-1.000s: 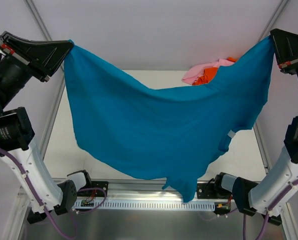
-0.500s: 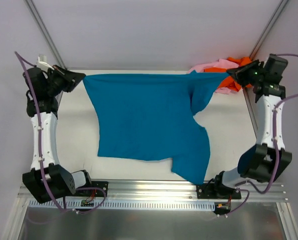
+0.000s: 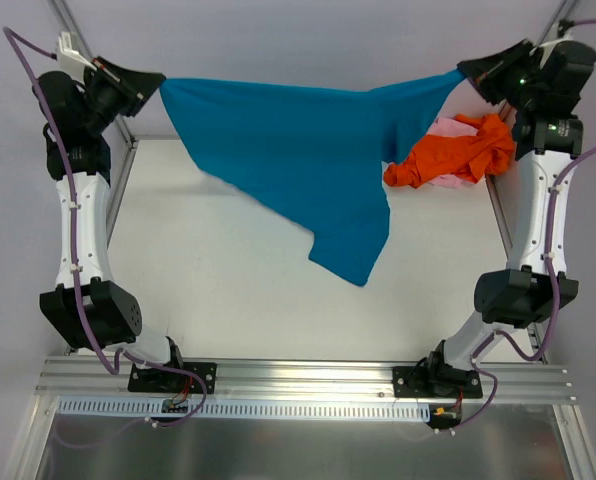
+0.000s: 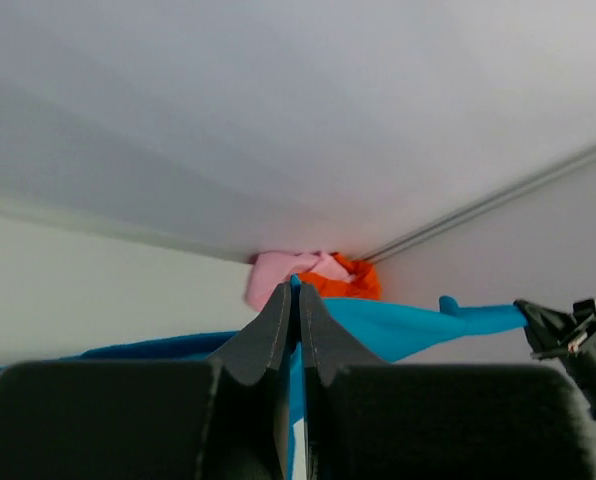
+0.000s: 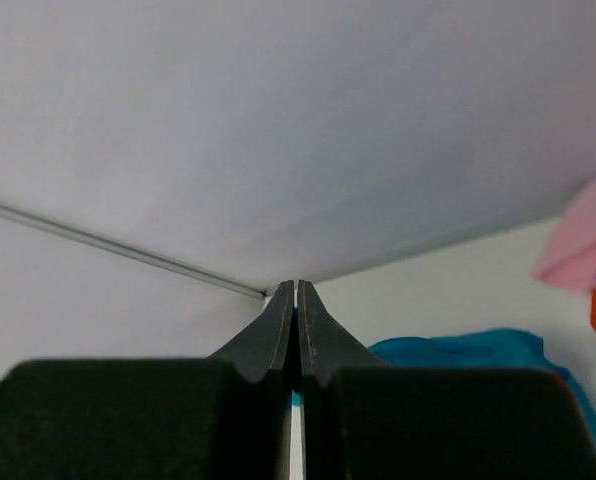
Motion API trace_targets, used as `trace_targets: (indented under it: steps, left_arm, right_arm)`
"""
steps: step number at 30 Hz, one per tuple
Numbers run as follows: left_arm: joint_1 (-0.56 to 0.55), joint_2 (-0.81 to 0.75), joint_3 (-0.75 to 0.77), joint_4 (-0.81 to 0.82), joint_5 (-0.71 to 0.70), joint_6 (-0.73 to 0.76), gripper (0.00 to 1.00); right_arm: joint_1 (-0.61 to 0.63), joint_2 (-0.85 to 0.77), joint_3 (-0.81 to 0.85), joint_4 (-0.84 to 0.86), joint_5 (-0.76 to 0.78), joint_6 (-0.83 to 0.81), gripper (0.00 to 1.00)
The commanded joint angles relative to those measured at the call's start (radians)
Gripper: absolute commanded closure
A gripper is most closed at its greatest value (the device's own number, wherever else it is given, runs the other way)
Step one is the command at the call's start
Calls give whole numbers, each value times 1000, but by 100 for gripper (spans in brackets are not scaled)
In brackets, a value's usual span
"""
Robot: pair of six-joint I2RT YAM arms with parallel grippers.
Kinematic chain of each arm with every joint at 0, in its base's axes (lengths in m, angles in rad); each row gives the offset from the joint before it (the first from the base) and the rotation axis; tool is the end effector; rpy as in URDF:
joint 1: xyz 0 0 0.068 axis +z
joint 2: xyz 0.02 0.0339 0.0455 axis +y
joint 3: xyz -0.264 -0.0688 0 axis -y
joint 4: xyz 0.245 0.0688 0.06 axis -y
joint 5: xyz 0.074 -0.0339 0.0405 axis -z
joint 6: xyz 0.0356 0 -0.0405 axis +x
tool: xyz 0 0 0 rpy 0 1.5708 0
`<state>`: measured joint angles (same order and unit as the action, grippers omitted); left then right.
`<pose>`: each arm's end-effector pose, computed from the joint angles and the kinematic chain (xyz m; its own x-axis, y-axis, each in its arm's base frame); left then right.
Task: Fold and stack the t-shirts
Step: Flatten out the tshirt
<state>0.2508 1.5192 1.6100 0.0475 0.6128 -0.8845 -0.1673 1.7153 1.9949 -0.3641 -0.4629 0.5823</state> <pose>0.3413 0.0663 0.4733 -0.1852 -0.7007 -0.6890 0.3244 0.6182 -0.7160 0.3797 -0.0480 0.4911 -0.2289 0.5377 -0.8115 -0.1962 0.7910 0.5795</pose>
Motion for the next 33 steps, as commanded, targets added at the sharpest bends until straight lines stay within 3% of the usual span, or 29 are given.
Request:
trace_targets:
  steps: [1, 4, 8, 14, 20, 28, 33]
  left_arm:
    - [-22, -39, 184, 98, 30, -44, 100]
    - [-31, -97, 231, 84, 51, -67, 100]
    - [-31, -226, 215, 13, 96, -35, 100]
    - [-31, -508, 133, -196, 116, 99, 100]
    - [-33, -649, 254, -483, 154, 193, 100]
    - [-31, -722, 363, -603, 157, 190, 100]
    - [-31, -700, 390, -606, 148, 183, 100]
  right_arm:
    - [-12, -46, 241, -9, -9, -33, 100]
    - [-23, -100, 312, -42, -25, -25, 100]
    - [-50, -261, 239, -68, -48, -24, 100]
    - [-61, -551, 113, -177, -63, -62, 100]
    - [-35, -753, 70, -320, -11, -90, 100]
    - [-32, -772, 346, -504, 27, -118, 100]
    - [-18, -764, 344, -466, 55, -85, 100]
